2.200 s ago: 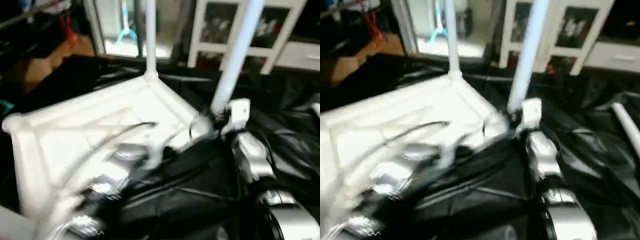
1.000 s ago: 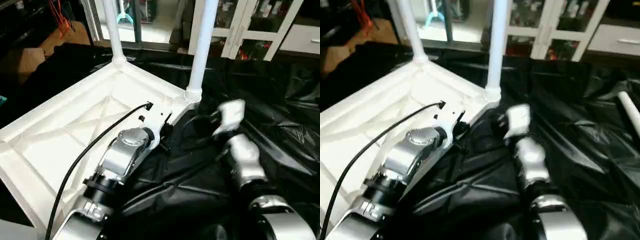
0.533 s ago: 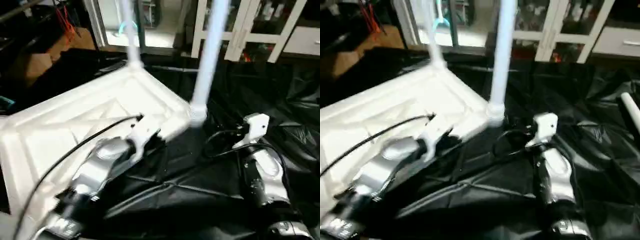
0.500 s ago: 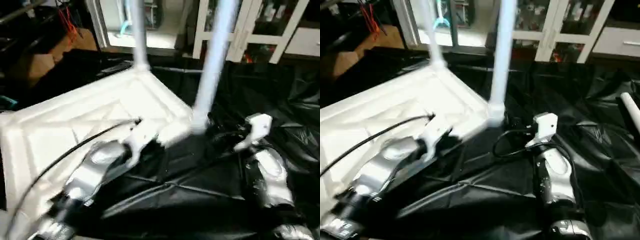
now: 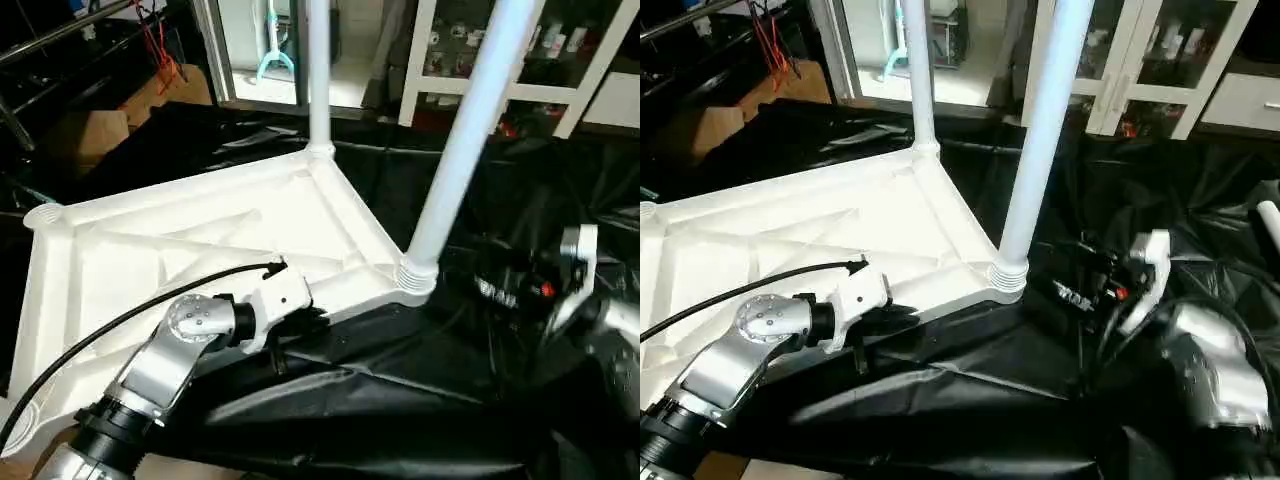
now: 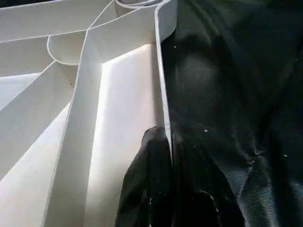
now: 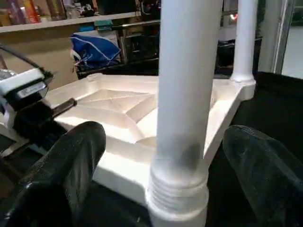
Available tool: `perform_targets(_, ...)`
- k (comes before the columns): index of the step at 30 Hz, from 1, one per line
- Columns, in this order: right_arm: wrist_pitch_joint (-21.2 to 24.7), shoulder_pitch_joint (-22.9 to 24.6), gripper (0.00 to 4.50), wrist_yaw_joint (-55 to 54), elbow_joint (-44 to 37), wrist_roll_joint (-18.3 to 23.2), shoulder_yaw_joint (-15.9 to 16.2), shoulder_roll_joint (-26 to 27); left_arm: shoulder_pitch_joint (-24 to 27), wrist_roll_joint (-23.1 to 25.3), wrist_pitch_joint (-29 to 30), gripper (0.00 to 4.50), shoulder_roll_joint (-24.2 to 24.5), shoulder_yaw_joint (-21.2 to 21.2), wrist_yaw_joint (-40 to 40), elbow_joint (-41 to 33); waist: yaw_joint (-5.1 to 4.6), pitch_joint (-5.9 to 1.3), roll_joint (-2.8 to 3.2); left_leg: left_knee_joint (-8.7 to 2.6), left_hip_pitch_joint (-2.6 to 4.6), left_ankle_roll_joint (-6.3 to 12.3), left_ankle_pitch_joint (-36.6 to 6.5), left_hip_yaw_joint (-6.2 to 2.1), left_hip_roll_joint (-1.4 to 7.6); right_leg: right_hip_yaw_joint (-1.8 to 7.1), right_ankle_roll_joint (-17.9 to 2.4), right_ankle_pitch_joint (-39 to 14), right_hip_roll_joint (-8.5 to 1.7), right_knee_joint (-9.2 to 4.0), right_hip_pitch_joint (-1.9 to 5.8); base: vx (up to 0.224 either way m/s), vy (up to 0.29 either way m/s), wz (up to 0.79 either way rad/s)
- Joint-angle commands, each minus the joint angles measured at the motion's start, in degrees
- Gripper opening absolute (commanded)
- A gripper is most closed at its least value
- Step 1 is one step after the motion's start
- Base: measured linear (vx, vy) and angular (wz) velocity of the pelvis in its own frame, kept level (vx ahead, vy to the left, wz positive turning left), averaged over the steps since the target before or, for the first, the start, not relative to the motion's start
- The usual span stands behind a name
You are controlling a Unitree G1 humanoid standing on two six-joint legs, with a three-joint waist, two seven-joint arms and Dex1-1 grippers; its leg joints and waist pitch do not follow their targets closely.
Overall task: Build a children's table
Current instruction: Insert table leg to table base
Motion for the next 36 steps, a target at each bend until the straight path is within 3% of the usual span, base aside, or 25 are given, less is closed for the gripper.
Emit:
perform_targets(1,0.6,-3.7,4.42,0.5,2.2,-1.7,1.6,0.0,0.6,0.2,-1.1,0.00,-1.3,-4.7,-3.1,0.1,-0.14,-3.69,-2.03,-3.16,0.73,8.86,1.3,-1.25,2.39,2.16,-15.2,8.1,-3.92,-3.79,2.39,0.000,0.000,0.00)
perform_targets(3,0.4,-4.8,4.42,0.6,3.1,-2.2,1.9,0.3,0.6,0.4,-1.2,0.00,-1.4,-5.1,-3.2,0.0,0.06,-3.77,-1.87,-3.01,0.90,9.29,2.1,-1.17,2.43,2.16,-15.2,8.8,-3.90,-3.73,2.24,0.000,0.000,0.00)
perform_targets(6,0.2,-8.4,4.42,1.7,6.9,-4.3,3.1,1.5,0.8,0.7,-1.4,0.00,-1.8,-6.2,-4.0,-0.3,0.69,-3.91,-2.69,-2.80,0.82,10.23,3.4,-0.95,2.43,2.12,-15.1,9.7,-3.95,-3.48,2.21,0.000,0.000,0.00)
perform_targets(8,-0.2,-10.4,4.42,2.6,9.1,-5.3,3.7,2.0,0.9,0.9,-1.4,0.00,-1.9,-6.5,-4.1,-0.5,0.86,-3.84,-2.51,-2.81,0.73,10.10,3.3,-0.99,2.45,2.03,-15.1,8.8,-4.00,-3.36,2.19,0.000,0.000,0.00)
perform_targets(10,-0.3,-12.2,4.42,3.8,11.0,-5.9,4.3,2.2,0.9,1.1,-1.3,0.00,-2.0,-6.5,-4.1,-0.6,1.06,-3.94,-2.94,-2.81,0.84,10.04,3.2,-0.94,2.51,1.99,-15.1,7.9,-4.10,-3.25,2.21,0.000,0.000,0.00)
perform_targets(18,-0.9,-13.7,4.42,5.2,13.1,-6.5,4.1,2.3,0.9,1.4,-1.0,0.00,-1.8,-6.0,-3.7,-0.6,0.94,-3.93,-3.74,-2.71,0.61,10.78,3.9,-0.88,2.37,1.89,-14.6,8.1,-4.26,-3.17,2.29,0.000,0.000,0.00)
perform_targets(26,-1.9,-13.2,4.42,7.0,15.2,-7.3,2.8,1.2,1.3,1.8,-0.7,0.00,-1.3,-5.7,-4.1,-0.8,1.02,-4.10,-3.61,-2.51,0.51,11.36,4.5,-0.91,2.32,1.79,-15.1,9.3,-4.20,-2.98,2.32,0.000,0.000,0.00)
perform_targets(27,-1.9,-13.1,4.42,7.0,15.3,-7.3,2.7,1.2,1.4,1.8,-0.6,0.00,-1.2,-5.7,-4.2,-0.9,1.01,-4.04,-3.27,-2.55,0.50,11.28,4.5,-0.96,2.32,1.78,-15.1,9.1,-4.20,-2.99,2.28,0.000,0.000,0.00)
perform_targets(29,-1.9,-13.0,4.42,7.0,15.4,-7.3,2.5,1.1,1.4,1.8,-0.6,0.00,-1.1,-5.7,-4.4,-0.9,0.95,-4.17,-3.51,-2.48,0.52,11.22,4.7,-0.96,2.34,1.79,-15.3,9.8,-4.15,-2.90,2.40,0.000,0.000,0.00)
perform_targets(31,-2.1,-12.9,4.42,7.3,15.8,-7.4,2.3,1.1,1.4,1.7,-0.5,0.00,-0.8,-5.6,-4.7,-0.9,1.02,-4.16,-3.20,-2.40,0.53,11.55,5.4,-0.97,2.31,1.77,-15.6,11.1,-4.12,-2.77,2.31,0.000,0.000,0.00)
perform_targets(36,-2.1,-12.8,4.42,7.9,16.2,-7.4,1.8,0.8,1.5,1.7,-0.5,0.00,-0.4,-5.5,-5.1,-0.8,1.06,-4.19,-3.35,-2.30,0.44,11.91,5.4,-0.96,2.29,1.66,-15.8,11.9,-4.06,-2.69,2.39,0.000,0.000,0.00)
